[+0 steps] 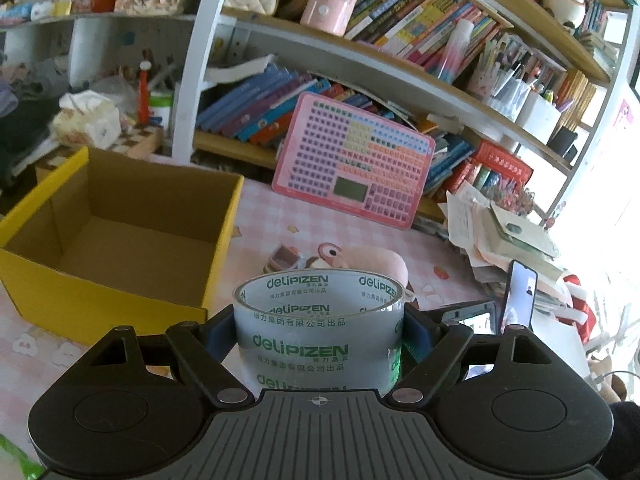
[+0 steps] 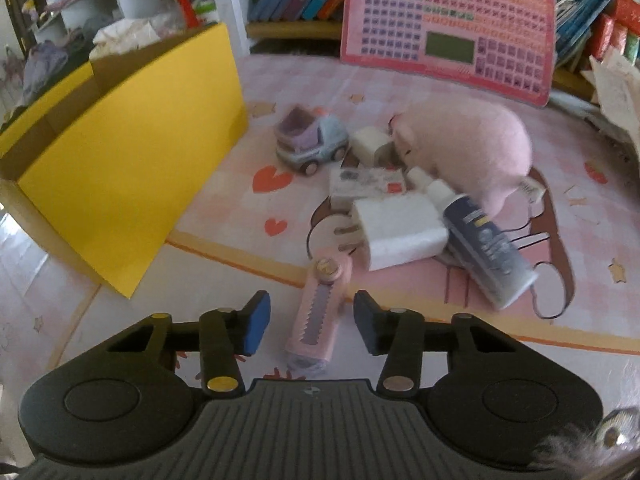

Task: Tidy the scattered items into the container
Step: 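Close the right tool on the pink stapler, then carry the tape roll and pink stapler with both tools over the yellow box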

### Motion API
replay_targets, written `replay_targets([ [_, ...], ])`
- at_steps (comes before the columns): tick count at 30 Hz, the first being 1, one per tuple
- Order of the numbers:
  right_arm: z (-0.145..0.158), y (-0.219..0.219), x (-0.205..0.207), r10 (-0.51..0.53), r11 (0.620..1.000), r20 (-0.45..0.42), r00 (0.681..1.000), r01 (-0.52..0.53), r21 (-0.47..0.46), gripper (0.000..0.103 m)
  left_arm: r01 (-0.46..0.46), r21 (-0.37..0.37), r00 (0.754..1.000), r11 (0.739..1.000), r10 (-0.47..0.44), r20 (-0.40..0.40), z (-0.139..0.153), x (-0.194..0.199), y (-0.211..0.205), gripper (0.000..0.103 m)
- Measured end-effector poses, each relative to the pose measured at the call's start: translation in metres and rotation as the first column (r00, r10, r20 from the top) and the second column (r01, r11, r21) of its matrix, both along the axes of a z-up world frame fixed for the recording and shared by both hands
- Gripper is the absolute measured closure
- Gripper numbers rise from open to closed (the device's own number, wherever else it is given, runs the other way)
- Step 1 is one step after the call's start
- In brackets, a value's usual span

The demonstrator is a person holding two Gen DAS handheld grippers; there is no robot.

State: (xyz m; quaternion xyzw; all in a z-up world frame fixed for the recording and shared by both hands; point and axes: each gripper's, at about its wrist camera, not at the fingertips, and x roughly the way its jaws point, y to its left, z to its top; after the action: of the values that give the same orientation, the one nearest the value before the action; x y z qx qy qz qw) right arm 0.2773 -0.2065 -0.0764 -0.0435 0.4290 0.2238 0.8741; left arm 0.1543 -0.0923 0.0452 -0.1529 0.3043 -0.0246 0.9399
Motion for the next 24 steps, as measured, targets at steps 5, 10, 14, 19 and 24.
replay_targets([
  [5,-0.004,0.009,-0.006,0.042,0.998,0.047,0.998,-0.04,-0.054,0.07,-0.003,0.005,1.0,1.0,0.003,0.006,-0.001,-0.004,0.0,0.019],
  [10,-0.005,0.007,-0.009,0.093,0.993,0.066,0.993,-0.088,-0.076,0.08,0.01,0.011,1.0,1.0,-0.01,-0.008,-0.002,-0.003,-0.002,0.019],
  [14,-0.001,-0.005,-0.015,0.098,0.995,0.032,0.995,-0.097,-0.031,0.08,0.02,0.029,1.0,0.999,-0.02,-0.012,-0.002,-0.009,-0.001,0.019],
  [19,0.01,-0.018,-0.027,0.085,0.996,0.001,0.996,-0.085,0.041,0.08,0.013,0.026,0.999,1.0,-0.012,-0.03,-0.003,-0.02,0.006,0.019],
  [24,0.017,-0.018,-0.044,0.074,0.995,-0.036,0.997,-0.071,0.066,0.08,0.036,0.029,0.999,0.999,-0.035,-0.034,-0.005,-0.03,0.013,0.019],
])
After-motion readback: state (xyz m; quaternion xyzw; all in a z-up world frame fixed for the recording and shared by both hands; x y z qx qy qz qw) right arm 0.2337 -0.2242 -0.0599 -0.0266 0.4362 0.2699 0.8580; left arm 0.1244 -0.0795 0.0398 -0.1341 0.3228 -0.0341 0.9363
